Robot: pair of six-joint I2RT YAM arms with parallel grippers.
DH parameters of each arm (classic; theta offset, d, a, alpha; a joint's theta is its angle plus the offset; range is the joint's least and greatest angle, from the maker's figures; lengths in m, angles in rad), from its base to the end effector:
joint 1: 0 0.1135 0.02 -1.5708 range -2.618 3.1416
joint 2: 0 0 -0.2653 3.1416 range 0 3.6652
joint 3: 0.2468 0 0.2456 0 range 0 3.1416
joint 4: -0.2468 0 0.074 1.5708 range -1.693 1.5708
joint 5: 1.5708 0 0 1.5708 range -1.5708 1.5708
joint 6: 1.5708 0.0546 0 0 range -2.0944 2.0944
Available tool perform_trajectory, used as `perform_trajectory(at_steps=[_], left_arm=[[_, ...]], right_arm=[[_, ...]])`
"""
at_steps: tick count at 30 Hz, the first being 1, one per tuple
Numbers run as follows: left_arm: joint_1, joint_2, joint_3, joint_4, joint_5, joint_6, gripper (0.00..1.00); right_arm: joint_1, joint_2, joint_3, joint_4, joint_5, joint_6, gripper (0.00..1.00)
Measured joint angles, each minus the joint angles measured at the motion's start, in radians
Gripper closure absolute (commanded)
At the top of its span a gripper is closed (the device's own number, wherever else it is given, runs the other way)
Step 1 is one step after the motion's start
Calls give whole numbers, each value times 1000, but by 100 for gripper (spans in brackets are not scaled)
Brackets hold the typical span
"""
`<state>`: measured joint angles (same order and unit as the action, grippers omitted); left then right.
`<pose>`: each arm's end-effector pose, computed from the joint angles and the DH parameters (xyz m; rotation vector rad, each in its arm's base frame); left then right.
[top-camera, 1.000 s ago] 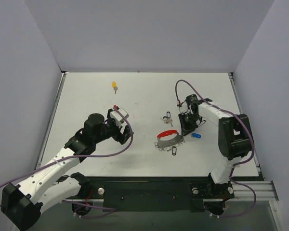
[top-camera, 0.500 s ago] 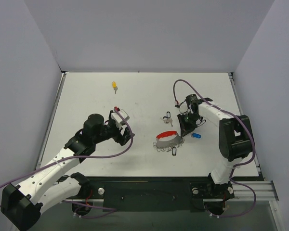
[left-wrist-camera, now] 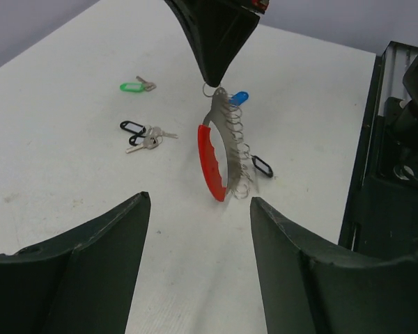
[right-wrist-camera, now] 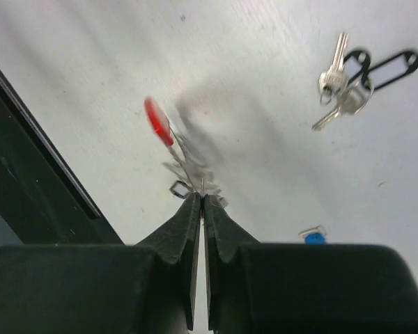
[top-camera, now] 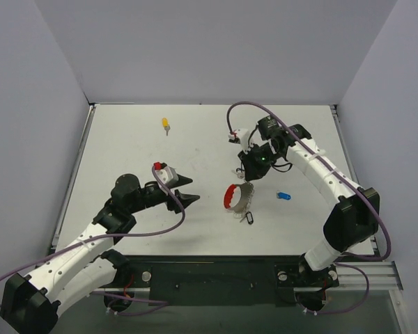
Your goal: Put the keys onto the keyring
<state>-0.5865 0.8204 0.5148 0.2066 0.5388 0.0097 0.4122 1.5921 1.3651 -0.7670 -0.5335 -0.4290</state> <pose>0.1548 -0.1365 0.2812 0.8956 1.4835 -0.8780 0.2978 0.1605 0.2822 -1.1981 2.1853 0.6726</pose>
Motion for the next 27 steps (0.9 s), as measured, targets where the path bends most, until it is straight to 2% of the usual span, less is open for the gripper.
perform_trajectory(at_steps=[4,8,12,15,27], left_arm=[[0,27,0,86,39,-35,36],[0,63,9,149,77,-48,40],[0,109,17,229,109,-67,49],[-3,149,18,306,132,-105,51],[-85,221,13,584,173,-270,54]], right_arm=[[41,-3,147,-68,-37,-83,100],[87,-13,220,-123,-60,-141,100],[133,-14,290,-192,-97,-200,100],[151,-14,337,-248,-147,-243,100],[196,-7,390,-389,-323,-368,100]])
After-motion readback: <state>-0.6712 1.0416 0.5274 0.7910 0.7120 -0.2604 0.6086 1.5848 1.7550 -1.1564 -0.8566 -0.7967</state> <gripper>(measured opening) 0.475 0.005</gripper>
